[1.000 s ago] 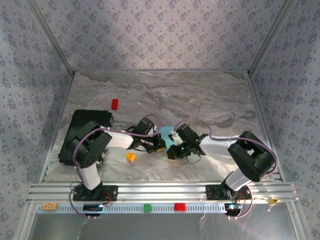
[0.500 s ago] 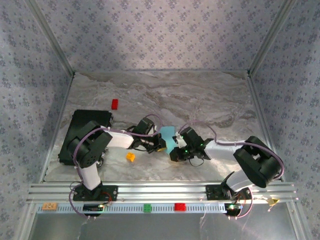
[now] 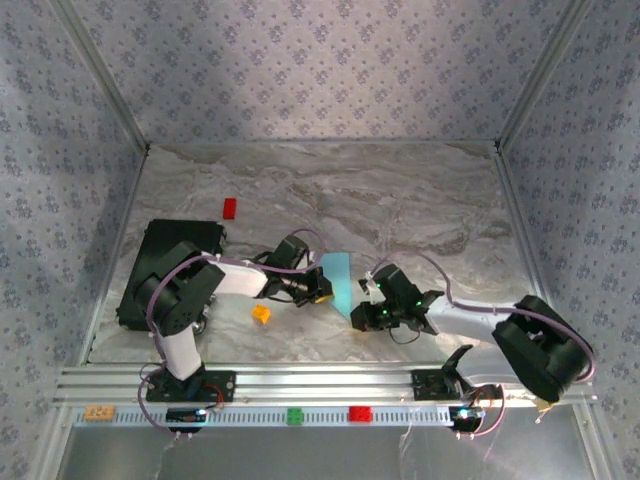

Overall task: Fold a paper plane with a square sheet of paper (pick it up from the middle)
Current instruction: Third fold the triangle at the center of the table.

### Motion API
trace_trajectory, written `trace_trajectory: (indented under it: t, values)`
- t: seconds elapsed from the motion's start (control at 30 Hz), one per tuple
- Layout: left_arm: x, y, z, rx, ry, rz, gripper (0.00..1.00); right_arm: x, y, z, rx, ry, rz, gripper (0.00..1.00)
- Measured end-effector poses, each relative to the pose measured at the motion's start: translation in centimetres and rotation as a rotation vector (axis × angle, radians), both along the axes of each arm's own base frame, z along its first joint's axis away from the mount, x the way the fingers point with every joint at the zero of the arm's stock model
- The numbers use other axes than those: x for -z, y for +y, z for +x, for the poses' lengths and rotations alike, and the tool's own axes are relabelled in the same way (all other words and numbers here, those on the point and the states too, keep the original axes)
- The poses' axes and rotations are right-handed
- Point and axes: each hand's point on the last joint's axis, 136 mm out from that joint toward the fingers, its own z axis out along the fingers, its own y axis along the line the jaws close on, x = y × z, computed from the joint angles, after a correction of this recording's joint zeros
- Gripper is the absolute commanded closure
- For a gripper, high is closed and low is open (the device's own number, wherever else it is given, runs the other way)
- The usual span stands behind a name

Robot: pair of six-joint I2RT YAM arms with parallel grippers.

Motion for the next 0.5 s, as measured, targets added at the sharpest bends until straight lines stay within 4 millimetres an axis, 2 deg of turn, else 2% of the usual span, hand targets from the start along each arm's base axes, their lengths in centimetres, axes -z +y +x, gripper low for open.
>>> trace_trajectory:
  t: [0.13, 0.3, 0.37, 0.5]
  values:
    - [0.0, 0.0, 0.0, 0.000, 0.000, 0.000, 1.00, -1.6, -0.1, 0.5, 0.006, -0.012, 0.002, 0.92]
    - [0.0, 0.0, 0.0, 0.001, 0.000, 0.000, 1.00, -4.1, 1.8, 3.4, 0.005, -0.054, 0.027, 0.92]
    - [0.0, 0.0, 0.0, 0.001, 0.000, 0.000, 1.00, -4.1, 2.6, 4.3, -0.004, -0.050, 0.026, 0.92]
    - [0.0, 0.0, 0.0, 0.003, -0.003, 0.001, 1.00, -2.6, 3.4, 4.8, -0.012, -0.010, 0.002, 0.93]
